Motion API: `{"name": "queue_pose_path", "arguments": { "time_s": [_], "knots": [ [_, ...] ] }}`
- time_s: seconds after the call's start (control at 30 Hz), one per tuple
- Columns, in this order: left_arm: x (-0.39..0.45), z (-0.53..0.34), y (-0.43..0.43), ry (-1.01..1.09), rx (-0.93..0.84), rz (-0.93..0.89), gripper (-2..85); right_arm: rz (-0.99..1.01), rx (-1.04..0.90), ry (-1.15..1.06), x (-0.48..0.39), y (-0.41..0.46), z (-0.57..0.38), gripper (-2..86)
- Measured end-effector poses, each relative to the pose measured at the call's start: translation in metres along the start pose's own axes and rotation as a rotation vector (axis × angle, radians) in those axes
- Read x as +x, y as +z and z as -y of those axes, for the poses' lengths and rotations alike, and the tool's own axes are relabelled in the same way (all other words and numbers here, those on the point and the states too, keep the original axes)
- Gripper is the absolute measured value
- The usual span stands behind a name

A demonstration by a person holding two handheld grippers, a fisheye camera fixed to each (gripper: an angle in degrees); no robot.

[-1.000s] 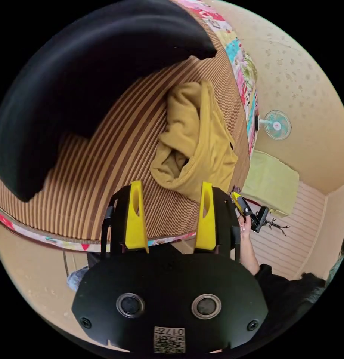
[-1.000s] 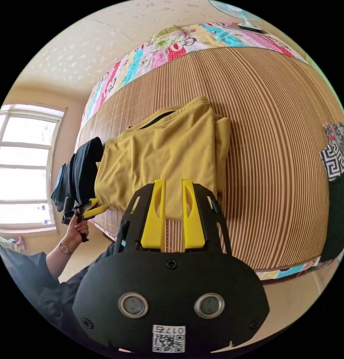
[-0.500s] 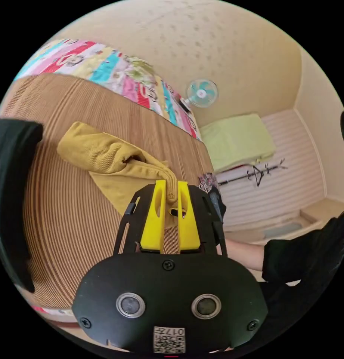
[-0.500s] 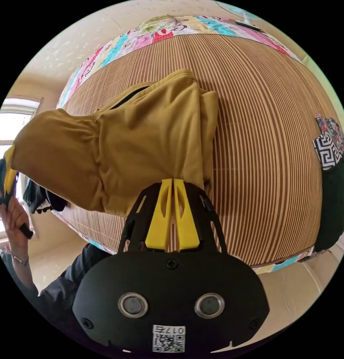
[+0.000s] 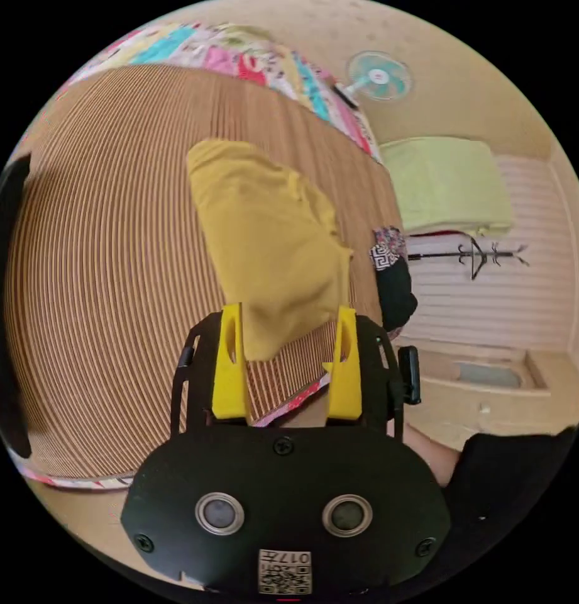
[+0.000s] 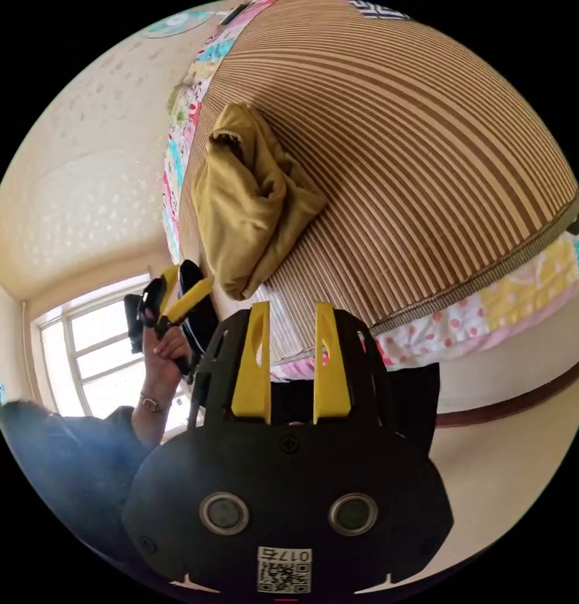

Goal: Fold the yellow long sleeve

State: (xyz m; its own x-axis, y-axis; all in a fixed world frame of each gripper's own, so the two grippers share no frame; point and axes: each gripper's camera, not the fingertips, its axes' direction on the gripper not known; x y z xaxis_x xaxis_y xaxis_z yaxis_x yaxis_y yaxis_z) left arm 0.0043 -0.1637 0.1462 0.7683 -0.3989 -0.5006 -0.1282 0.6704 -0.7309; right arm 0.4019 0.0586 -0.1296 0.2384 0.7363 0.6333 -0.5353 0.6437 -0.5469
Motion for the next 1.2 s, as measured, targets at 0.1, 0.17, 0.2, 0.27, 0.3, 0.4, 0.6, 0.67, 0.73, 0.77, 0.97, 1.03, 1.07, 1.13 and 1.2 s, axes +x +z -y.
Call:
{"name": "queue_pose_path", "arguments": {
  "time_s": [0.1,0.17,0.2,0.27,0.3,0.4,0.6,0.67,0.73,0.77,0.97,1.03,1.07,1.13,1.2],
  "knots": [
    [-0.04,0.0,0.045,-0.125,-0.173,-0.224,14.3,0.271,0.053,0.111,0.022,0.01,0.002,15.6],
    [-0.044,-0.009,0.055,-0.143,-0.164,-0.375,10.8,0.388,0.092,0.189,0.034,0.025,0.007,17.8],
    [-0.042,-0.017,0.054,-0.139,-0.147,-0.391,9.0,0.412,0.1,0.208,0.036,0.029,0.009,18.2],
    [-0.027,-0.029,0.047,-0.079,-0.145,-0.425,7.2,0.523,0.136,0.251,0.038,0.045,0.018,19.1],
    [-0.012,-0.038,0.04,-0.034,-0.15,-0.439,6.6,0.555,0.146,0.251,0.037,0.049,0.021,19.3],
    [0.033,-0.066,0.022,0.087,-0.195,-0.387,6.5,0.706,0.154,0.215,0.017,0.066,0.038,17.1],
    [0.128,-0.111,-0.025,0.539,-0.255,-0.416,8.6,0.586,0.102,-0.176,-0.071,0.02,0.059,10.0],
    [0.143,-0.121,-0.038,0.585,-0.25,-0.355,10.5,0.527,0.13,-0.318,-0.098,-0.029,0.065,9.5],
    [0.151,-0.128,-0.048,0.63,-0.247,-0.314,10.7,0.477,0.171,-0.38,-0.109,-0.069,0.07,9.4],
    [0.151,-0.131,-0.052,0.635,-0.251,-0.294,11.1,0.437,0.205,-0.406,-0.112,-0.097,0.074,9.3],
    [0.116,-0.134,-0.068,0.475,-0.236,-0.292,11.7,0.077,0.543,-0.068,-0.043,-0.226,0.074,9.0],
    [0.104,-0.136,-0.075,0.43,-0.229,-0.261,11.8,-0.143,0.665,0.162,-0.023,-0.248,0.046,8.2],
    [0.097,-0.138,-0.082,0.402,-0.216,-0.236,11.8,-0.249,0.691,0.201,-0.024,-0.248,0.028,7.3],
    [0.087,-0.142,-0.095,0.364,-0.185,-0.197,11.8,-0.394,0.654,0.139,-0.04,-0.228,0.009,4.5],
    [0.075,-0.149,-0.111,0.313,-0.142,-0.141,11.3,-0.566,0.558,0.059,-0.063,-0.186,-0.002,2.4]
  ]
}}
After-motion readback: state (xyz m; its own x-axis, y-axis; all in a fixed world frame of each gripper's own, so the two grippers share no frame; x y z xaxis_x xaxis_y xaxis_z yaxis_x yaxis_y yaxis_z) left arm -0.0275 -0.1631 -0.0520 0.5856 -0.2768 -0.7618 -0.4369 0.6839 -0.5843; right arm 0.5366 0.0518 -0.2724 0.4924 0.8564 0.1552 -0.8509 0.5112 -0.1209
